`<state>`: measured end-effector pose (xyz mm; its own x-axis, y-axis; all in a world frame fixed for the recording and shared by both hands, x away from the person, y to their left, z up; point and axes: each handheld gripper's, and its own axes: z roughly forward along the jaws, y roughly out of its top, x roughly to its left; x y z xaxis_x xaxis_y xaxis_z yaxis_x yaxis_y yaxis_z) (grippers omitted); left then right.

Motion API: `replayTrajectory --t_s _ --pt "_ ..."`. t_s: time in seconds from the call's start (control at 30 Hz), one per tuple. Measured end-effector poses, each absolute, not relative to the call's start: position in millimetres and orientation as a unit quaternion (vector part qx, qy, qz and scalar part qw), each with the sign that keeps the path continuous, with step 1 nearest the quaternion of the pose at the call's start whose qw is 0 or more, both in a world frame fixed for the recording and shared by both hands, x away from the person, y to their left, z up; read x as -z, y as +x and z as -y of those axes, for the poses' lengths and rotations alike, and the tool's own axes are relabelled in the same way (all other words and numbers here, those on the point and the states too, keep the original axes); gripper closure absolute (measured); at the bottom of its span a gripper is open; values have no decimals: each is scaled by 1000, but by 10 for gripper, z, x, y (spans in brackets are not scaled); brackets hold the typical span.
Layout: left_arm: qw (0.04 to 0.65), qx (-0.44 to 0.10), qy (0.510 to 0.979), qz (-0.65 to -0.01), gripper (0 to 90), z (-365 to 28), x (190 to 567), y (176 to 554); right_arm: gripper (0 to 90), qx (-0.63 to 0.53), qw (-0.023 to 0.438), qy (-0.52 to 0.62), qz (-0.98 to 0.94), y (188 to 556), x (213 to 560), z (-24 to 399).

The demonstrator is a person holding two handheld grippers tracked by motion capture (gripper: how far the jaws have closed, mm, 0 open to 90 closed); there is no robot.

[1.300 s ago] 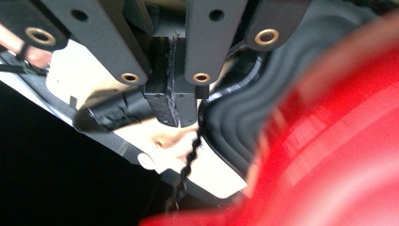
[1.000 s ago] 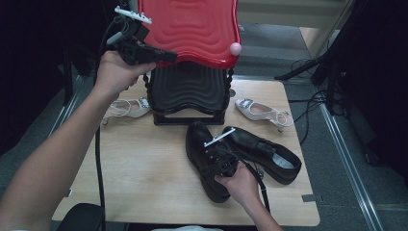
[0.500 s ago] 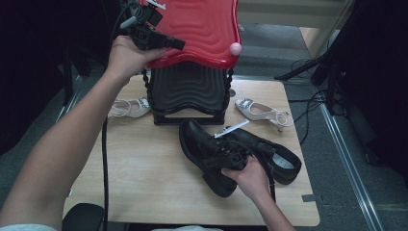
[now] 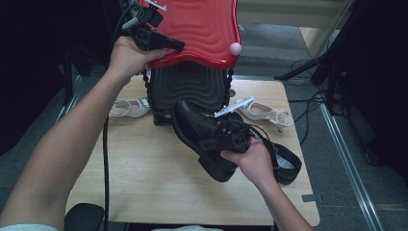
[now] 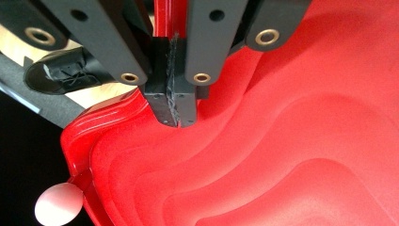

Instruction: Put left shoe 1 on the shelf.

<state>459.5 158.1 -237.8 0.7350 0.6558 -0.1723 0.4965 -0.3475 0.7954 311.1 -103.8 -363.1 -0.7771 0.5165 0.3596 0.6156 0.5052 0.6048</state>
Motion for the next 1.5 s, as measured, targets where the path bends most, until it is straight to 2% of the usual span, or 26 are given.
replayTrajectory --t_s 0.27,0.6,0.73,0.97,1.5 --pt "444 -89 816 -359 900 -1581 2370 4581 870 383 33 -324 864 3393 3411 900" --pt "431 -84 821 -365 900 -1600 2348 4573 870 392 -9 -326 860 3736 3351 643" --pt "433 -81 820 -366 900 -1610 2353 4569 869 397 -30 -334 854 3866 3380 561" --pt "433 -74 820 -366 900 -1624 2353 4577 869 399 -97 -338 847 4078 3553 369" --pt "436 -65 816 -374 900 -1639 2357 4590 869 425 -139 -354 822 4184 3749 63"
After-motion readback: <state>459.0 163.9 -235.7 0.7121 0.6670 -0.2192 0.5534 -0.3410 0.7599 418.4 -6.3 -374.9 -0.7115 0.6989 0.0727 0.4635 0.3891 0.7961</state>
